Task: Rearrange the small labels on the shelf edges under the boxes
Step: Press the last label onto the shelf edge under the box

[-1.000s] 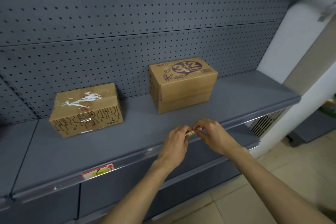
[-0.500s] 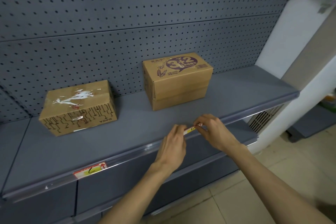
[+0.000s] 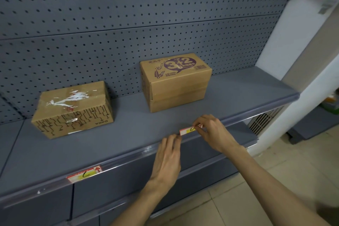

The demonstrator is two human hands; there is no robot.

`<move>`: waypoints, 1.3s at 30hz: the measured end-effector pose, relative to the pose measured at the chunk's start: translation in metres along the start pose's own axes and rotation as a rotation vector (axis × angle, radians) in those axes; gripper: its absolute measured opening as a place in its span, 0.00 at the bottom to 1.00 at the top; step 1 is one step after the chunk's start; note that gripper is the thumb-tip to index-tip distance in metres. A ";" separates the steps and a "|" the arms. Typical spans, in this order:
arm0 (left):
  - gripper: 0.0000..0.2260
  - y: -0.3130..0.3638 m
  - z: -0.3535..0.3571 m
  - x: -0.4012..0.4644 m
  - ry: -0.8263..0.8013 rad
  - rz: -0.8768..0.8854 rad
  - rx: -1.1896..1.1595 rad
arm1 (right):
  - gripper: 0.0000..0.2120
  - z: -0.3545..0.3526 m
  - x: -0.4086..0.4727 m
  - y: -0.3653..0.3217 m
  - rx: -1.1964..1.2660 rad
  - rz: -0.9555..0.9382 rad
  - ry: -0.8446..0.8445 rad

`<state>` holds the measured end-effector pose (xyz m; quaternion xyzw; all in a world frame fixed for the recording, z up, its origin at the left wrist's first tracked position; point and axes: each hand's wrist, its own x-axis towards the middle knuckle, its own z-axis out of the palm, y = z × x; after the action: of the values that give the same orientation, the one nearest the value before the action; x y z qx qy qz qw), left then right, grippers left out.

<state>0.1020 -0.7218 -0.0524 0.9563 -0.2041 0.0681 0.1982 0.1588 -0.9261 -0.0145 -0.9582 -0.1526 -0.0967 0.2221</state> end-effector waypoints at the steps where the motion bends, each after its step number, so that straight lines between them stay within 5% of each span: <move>1: 0.35 0.001 0.001 0.000 -0.010 -0.007 0.031 | 0.04 0.000 0.000 0.000 0.001 0.000 0.001; 26: 0.34 0.018 0.010 -0.004 -0.153 -0.145 0.293 | 0.03 0.005 -0.006 0.003 -0.016 -0.019 0.032; 39: 0.42 0.016 0.008 -0.011 -0.189 -0.122 0.391 | 0.03 0.003 -0.012 0.007 -0.015 0.000 0.038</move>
<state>0.0859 -0.7340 -0.0565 0.9892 -0.1465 0.0046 -0.0071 0.1504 -0.9334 -0.0227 -0.9578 -0.1474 -0.1161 0.2178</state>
